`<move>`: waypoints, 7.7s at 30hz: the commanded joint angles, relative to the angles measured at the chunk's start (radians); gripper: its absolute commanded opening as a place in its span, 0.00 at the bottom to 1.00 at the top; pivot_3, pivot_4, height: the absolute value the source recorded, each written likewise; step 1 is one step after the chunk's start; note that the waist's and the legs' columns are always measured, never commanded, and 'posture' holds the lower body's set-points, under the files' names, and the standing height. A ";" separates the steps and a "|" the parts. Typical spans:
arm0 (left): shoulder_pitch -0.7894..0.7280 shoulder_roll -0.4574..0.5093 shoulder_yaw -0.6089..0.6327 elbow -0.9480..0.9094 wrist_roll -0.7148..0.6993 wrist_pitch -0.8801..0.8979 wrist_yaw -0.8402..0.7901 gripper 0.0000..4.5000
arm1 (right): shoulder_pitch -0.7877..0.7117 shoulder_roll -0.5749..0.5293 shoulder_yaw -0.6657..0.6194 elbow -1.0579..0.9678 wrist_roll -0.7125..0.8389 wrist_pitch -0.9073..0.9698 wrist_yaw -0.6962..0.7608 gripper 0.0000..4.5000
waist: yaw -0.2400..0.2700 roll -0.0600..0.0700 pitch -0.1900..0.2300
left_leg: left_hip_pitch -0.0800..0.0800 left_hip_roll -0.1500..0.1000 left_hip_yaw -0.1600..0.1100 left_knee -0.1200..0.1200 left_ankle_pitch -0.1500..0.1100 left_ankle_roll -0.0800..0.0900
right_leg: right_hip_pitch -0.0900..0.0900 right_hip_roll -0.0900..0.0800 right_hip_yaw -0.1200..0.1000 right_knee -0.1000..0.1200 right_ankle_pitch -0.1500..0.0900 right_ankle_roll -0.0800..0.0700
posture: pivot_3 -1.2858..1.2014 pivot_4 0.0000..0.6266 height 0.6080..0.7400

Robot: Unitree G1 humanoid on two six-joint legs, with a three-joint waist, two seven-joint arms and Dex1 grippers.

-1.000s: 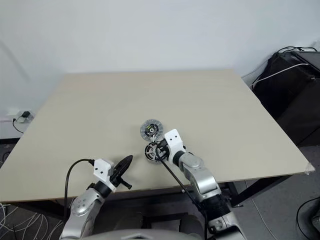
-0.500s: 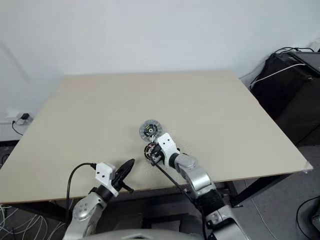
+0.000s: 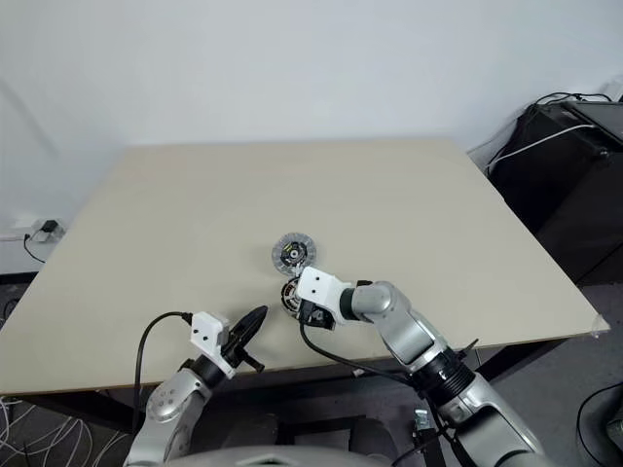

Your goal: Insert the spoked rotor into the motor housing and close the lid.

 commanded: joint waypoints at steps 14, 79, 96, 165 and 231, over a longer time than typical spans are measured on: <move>0.000 -0.034 -0.011 0.006 -0.003 -0.004 0.014 0.00 | -0.144 -0.048 0.128 0.154 -0.139 -0.103 0.215 0.69 | 0.005 0.000 0.000 | 0.001 0.000 -0.001 0.002 0.000 0.000 | 0.002 0.000 -0.001 0.000 0.000 0.000 | 0.52 0.00 1.00; 0.010 -0.060 -0.032 0.000 -0.010 0.082 0.020 0.00 | 0.051 0.376 -0.307 -0.352 0.288 0.748 -0.314 0.58 | -0.006 0.002 -0.001 | -0.004 -0.001 -0.002 -0.001 0.000 0.000 | -0.004 0.000 -0.002 0.001 0.001 0.001 | 0.52 0.00 1.00; 0.000 -0.055 -0.033 0.011 -0.012 0.092 0.016 0.00 | 0.014 -0.248 0.119 -0.221 -0.037 -0.056 0.125 0.58 | 0.000 -0.003 0.003 | 0.001 0.000 -0.002 0.003 0.000 0.002 | 0.003 0.001 -0.002 0.000 0.001 0.001 | 0.52 0.00 1.00; 0.023 -0.080 -0.052 0.019 -0.008 0.103 0.031 0.00 | -0.016 0.196 -0.110 0.030 0.063 0.420 -0.152 0.30 | 0.004 -0.002 0.002 | -0.001 -0.002 -0.003 0.001 0.000 0.001 | 0.000 -0.009 -0.002 0.000 0.002 0.000 | 0.52 0.00 1.00; 0.036 -0.015 -0.042 -0.014 -0.022 0.095 -0.015 0.00 | 0.254 0.278 -0.315 0.069 0.162 -0.156 -0.308 0.01 | -0.006 0.001 0.005 | 0.001 0.001 0.000 0.000 0.001 0.002 | 0.002 -0.005 0.000 -0.001 0.002 0.002 | 0.52 0.00 1.00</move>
